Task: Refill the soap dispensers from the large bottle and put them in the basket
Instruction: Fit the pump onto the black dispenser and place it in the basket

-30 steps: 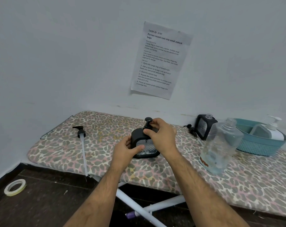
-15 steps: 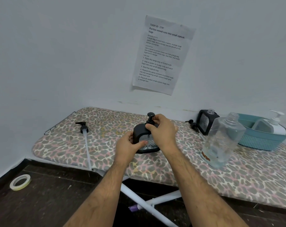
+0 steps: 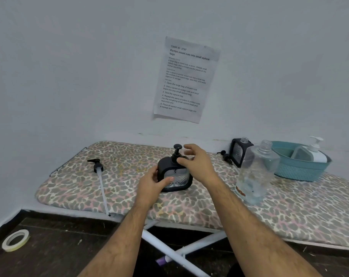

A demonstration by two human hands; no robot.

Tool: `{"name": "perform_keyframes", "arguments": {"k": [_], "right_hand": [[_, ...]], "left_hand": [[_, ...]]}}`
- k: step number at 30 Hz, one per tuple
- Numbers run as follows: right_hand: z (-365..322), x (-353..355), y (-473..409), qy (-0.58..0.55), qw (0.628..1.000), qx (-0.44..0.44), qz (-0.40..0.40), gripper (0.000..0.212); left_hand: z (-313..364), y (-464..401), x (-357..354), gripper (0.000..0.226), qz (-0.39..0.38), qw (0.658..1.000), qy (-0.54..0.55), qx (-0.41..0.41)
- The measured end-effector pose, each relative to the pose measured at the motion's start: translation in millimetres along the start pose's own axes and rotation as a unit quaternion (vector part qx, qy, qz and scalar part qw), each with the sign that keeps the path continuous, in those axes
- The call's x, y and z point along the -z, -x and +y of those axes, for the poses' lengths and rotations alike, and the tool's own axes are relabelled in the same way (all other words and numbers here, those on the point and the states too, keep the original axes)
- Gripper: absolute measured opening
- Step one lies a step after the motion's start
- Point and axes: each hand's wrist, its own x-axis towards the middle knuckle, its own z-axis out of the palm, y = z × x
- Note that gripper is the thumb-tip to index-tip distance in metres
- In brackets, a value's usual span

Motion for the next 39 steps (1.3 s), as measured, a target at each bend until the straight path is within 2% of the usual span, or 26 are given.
{"name": "perform_keyframes", "arguments": {"k": [3, 5, 8, 11, 15, 23, 32, 39], "right_hand": [[14, 15, 2, 0.002, 1.000, -0.017, -0.003, 0.054], [26, 18, 5, -0.017, 0.998, -0.050, -0.040, 0.060], [41, 16, 12, -0.045, 0.988, -0.087, -0.116, 0.060], [49, 11, 17, -0.075, 0.985, -0.077, -0.132, 0.052], [49, 15, 22, -0.090, 0.987, -0.072, -0.113, 0.048], [44, 50, 26, -0.109, 0.992, -0.026, -0.060, 0.039], [2, 120, 42, -0.104, 0.992, 0.052, 0.049, 0.040], [-40, 181, 58, -0.125, 0.981, 0.105, 0.103, 0.040]], "left_hand": [[5, 0, -1, 0.042, 0.004, 0.999, -0.022, -0.026], [9, 1, -1, 0.036, -0.001, 0.999, -0.033, -0.040], [13, 1, 0, 0.037, -0.018, 0.999, -0.019, -0.023], [16, -2, 0, 0.046, -0.028, 1.000, 0.007, 0.003], [19, -2, 0, 0.055, -0.035, 0.999, 0.035, 0.011], [52, 2, -15, 0.051, -0.061, 0.995, 0.073, -0.026], [128, -5, -45, 0.035, -0.082, 0.985, 0.114, -0.097], [191, -3, -71, 0.021, -0.120, 0.972, 0.142, -0.143]]}}
